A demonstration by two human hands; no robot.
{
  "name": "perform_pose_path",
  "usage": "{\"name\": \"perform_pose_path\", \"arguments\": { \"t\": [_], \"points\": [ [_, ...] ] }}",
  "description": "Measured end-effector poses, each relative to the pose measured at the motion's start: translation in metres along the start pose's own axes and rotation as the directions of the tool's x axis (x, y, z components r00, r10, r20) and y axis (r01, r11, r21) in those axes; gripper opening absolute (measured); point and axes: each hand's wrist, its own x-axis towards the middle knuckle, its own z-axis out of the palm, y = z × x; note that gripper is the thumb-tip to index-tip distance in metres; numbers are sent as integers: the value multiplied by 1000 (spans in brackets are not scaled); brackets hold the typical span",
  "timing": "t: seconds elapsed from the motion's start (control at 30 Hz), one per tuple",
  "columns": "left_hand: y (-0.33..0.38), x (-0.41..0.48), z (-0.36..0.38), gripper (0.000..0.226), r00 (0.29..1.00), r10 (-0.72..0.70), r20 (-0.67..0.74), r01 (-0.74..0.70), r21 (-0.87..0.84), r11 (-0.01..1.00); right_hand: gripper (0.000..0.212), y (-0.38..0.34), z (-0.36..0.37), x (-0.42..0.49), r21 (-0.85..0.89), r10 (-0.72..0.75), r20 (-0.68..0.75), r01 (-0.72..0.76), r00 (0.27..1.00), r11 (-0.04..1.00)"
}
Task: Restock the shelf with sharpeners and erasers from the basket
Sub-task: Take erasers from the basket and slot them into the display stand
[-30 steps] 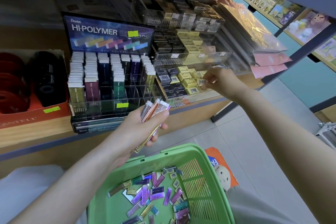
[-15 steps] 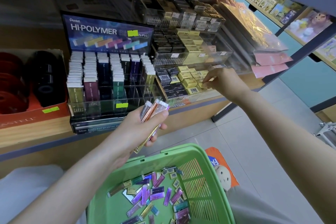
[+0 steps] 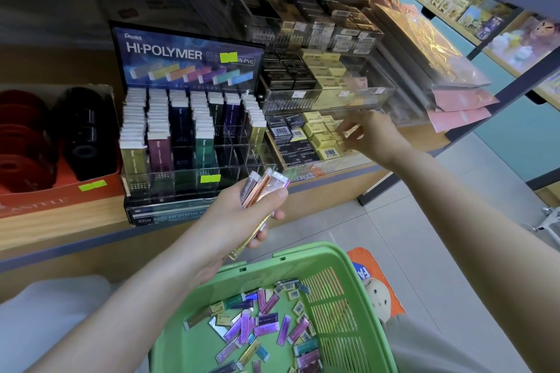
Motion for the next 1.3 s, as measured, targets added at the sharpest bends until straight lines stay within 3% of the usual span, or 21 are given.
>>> {"name": "perform_pose_path", "arguments": {
  "t": [0.13, 0.43, 0.5, 0.6, 0.67, 0.8, 1.03, 1.23, 1.3],
  "points": [
    [0, 1, 0, 14, 1000, 0, 5, 0, -3, 1000, 51, 2, 4, 2, 79, 84, 1, -84, 996, 993],
    [1, 0, 6, 23, 998, -37, 51, 40, -70, 997, 42, -2, 8, -16, 174, 99, -32, -92, 995, 980],
    [2, -2, 6, 25, 997, -55, 62, 60, -88, 994, 37, -12, 8, -30, 156, 100, -114, -82, 988, 984],
    [2, -6, 5, 29, 995, -72, 72, 79, -103, 992, 21, -44, 10, -63, 275, 57, -261, 17, 964, 961],
    [1, -8, 4, 32, 994, -82, 76, 89, -90, 992, 12, -68, 13, -88, 406, 72, -195, 14, 978, 914],
    [2, -15, 2, 41, 988, -100, 120, 103, -20, 994, 27, -107, 18, -122, 522, 52, 125, -110, 991, 846],
    [5, -26, -6, 42, 980, -90, 177, 99, -45, 994, 23, -128, 6, -125, 728, 106, 332, -326, 937, 603],
    [11, -33, -19, 34, 981, -99, 165, 127, -169, 977, 20, -142, -2, -124, 808, 154, 324, -357, 934, 469],
    [12, -36, -24, 36, 983, -89, 159, 119, -188, 975, 18, -150, -4, -123, 816, 128, 310, -333, 942, 472]
  ]
}}
